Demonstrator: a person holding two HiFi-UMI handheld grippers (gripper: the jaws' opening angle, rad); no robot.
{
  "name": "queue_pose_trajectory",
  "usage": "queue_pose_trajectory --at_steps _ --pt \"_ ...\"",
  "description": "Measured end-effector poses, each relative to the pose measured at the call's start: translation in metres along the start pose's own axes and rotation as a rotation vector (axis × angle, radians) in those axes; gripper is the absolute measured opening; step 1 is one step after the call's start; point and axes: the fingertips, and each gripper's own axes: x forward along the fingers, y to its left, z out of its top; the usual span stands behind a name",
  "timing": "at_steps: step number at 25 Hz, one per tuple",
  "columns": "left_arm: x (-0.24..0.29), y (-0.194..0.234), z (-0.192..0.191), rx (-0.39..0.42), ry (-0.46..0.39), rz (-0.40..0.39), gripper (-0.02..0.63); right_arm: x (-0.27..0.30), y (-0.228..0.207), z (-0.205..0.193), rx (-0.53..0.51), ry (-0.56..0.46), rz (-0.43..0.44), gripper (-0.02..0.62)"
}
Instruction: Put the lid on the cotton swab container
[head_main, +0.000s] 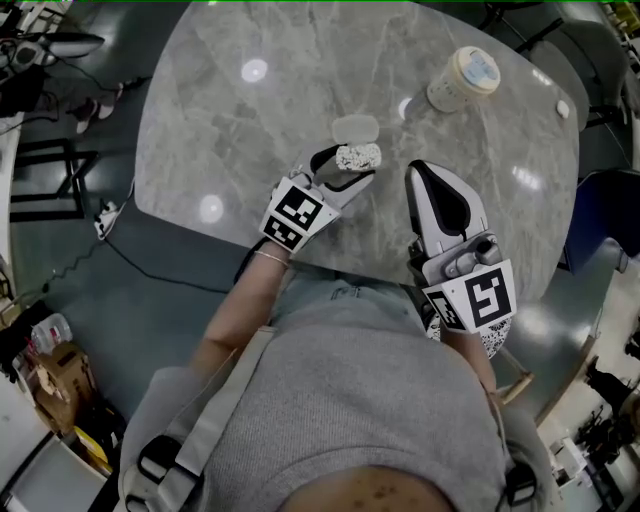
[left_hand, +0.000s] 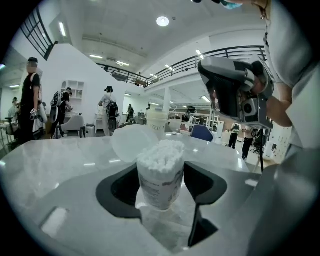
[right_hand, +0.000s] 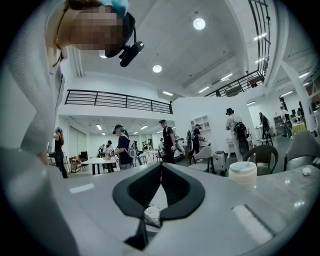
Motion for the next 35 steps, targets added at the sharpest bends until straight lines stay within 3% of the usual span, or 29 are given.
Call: queue_pose_trajectory --at_steps 14,35 --pt "-0.029 -0.002 0.045 0.042 -0.012 0.002 0.275 0.000 0.011 0.010 -0.013 -0.028 0.024 -0.003" --pt "-0.066 -0.023 0.116 0.071 -0.028 -0.071 0.273 -0.003 0.019 0.026 -0.045 -0.062 0.045 -0.003"
